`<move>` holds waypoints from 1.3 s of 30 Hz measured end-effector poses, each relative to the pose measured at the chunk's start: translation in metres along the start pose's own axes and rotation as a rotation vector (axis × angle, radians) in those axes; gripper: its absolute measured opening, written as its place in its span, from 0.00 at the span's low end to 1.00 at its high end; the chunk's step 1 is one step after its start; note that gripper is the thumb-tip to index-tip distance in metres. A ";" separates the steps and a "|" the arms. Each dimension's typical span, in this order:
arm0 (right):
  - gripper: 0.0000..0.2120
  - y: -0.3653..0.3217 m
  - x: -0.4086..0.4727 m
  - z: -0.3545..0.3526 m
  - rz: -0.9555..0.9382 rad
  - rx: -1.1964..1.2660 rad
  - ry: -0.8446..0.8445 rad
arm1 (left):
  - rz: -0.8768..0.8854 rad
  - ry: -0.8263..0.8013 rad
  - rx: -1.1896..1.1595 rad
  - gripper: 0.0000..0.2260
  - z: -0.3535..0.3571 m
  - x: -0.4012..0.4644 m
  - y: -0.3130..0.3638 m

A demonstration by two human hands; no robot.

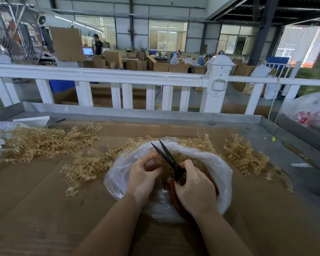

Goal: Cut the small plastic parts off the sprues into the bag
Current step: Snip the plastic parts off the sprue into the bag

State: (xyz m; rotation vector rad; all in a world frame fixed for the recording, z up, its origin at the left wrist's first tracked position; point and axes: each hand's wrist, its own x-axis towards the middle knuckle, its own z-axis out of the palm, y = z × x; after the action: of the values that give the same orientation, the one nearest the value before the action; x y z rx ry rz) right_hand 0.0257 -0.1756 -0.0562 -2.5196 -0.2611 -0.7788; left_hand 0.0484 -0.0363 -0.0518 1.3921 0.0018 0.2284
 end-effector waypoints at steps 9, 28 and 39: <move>0.18 0.002 -0.002 0.001 -0.010 0.071 0.093 | 0.027 0.049 -0.006 0.15 -0.002 -0.001 0.002; 0.18 0.003 -0.004 0.000 -0.027 0.110 0.107 | 0.026 -0.057 0.261 0.14 0.004 -0.005 0.008; 0.19 0.004 -0.003 0.002 -0.027 0.105 0.121 | -0.054 0.041 -0.118 0.10 0.002 0.002 0.000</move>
State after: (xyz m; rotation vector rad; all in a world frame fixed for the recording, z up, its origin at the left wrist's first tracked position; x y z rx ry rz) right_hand 0.0250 -0.1781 -0.0609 -2.3647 -0.2879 -0.9011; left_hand 0.0509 -0.0379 -0.0508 1.2679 0.0594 0.2088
